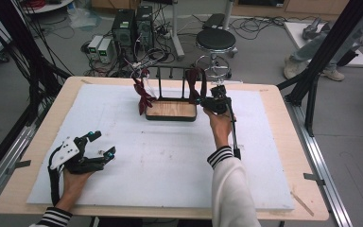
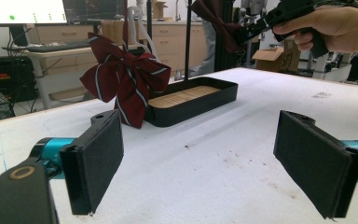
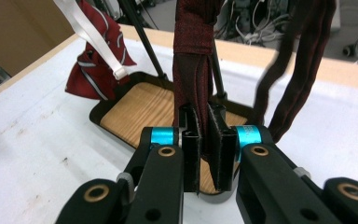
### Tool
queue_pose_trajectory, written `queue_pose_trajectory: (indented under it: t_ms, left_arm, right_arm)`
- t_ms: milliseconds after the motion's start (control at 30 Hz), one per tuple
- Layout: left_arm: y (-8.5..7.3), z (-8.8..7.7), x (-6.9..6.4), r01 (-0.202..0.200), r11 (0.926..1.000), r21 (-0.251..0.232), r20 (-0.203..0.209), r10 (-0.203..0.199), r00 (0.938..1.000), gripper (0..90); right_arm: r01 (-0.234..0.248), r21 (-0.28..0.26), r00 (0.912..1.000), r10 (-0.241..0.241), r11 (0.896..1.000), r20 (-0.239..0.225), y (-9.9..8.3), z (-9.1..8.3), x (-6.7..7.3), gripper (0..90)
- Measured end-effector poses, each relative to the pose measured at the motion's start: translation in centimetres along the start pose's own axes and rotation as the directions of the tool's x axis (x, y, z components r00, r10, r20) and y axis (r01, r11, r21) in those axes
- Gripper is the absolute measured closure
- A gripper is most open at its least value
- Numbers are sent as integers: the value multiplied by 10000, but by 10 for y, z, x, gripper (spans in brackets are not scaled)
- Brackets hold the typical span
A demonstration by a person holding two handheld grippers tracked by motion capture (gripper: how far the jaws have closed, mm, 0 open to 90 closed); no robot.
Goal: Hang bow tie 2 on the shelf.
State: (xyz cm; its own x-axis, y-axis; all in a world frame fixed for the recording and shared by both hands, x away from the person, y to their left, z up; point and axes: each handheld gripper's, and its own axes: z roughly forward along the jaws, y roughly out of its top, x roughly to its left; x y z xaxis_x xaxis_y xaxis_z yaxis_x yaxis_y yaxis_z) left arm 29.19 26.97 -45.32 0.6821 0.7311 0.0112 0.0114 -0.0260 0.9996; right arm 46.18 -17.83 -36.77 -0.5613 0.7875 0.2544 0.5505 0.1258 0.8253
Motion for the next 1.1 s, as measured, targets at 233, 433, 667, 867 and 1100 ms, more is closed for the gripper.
queue_pose_trajectory:
  t_ms: [233, 433, 667, 867, 1100]
  left_arm:
    - [0, 0, 0, -4, 10000, 1, -2, 4, 10000, 162]
    - [0, 0, 0, -2, 10000, 2, -6, 2, 10000, 162]
    - [0, 0, 0, -30, 10000, 13, -38, 30, 10000, 162]
    - [0, 0, 0, -52, 10000, 18, -31, 52, 10000, 163]
    - [0, 0, 0, -20, 10000, 2, -40, 20, 10000, 163]
  right_arm:
    - [-84, 52, 10000, 84, 10000, 26, -1, 0, -1, 849]
    - [-7, 75, 10000, 6, 10000, 87, 0, -2, -1, 833]
    - [97, 223, 9998, -102, 9997, 198, 0, -7, 1, 638]
    - [44, 457, 9999, -49, 9989, 125, 0, -12, 0, 332]
    - [496, 180, 9985, -492, 9986, -238, 3, -28, 6, 211]
